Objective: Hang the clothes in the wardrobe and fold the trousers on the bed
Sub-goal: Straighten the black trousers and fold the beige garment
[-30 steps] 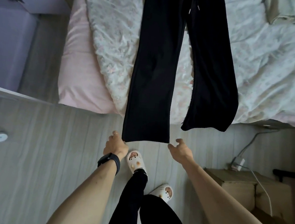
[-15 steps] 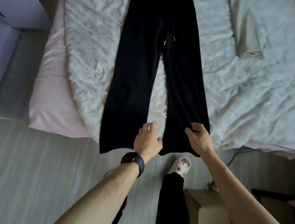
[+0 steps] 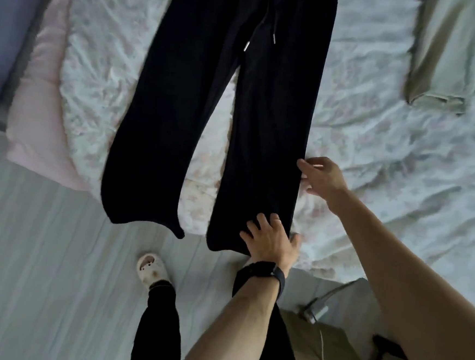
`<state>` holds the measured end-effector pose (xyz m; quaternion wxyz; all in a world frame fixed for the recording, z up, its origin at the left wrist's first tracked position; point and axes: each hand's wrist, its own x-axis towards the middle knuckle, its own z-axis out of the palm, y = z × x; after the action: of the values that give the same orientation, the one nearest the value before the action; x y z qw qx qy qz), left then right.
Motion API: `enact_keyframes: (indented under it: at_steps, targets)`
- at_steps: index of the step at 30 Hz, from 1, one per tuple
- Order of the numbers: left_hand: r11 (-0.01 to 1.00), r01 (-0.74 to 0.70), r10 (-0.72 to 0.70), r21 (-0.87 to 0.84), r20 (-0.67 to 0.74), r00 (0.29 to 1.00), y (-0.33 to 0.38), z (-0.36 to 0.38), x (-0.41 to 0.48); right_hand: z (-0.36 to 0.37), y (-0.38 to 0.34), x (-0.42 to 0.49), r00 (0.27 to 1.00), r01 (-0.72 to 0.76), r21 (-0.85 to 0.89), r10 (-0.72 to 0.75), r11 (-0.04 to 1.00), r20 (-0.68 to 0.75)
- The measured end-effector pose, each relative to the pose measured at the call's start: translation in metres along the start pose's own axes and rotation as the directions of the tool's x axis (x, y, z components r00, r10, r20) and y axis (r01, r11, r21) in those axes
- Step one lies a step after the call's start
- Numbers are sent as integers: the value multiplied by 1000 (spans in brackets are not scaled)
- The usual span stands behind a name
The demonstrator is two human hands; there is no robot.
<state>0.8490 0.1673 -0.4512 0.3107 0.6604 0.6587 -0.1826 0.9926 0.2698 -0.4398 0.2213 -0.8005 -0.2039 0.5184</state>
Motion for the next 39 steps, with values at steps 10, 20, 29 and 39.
enact_keyframes:
  at_steps: [10, 20, 29, 39]
  targets:
    - [992, 117, -120, 53, 59, 991, 0, 2, 4, 7, -26, 22, 994, -35, -56, 40, 998, 99]
    - [898, 236, -228, -370, 66, 971, -166, -65, -23, 70, -73, -34, 987, 101, 128, -115, 987, 108]
    - [801, 292, -335, -522, 13, 942, -334, -98, 14, 230, -145, -69, 957, 286, -37, -284, 957, 55]
    - [829, 179, -218, -530, -11, 976, -431, -95, 85, 322, -170, -41, 950, 252, -280, -293, 926, -113]
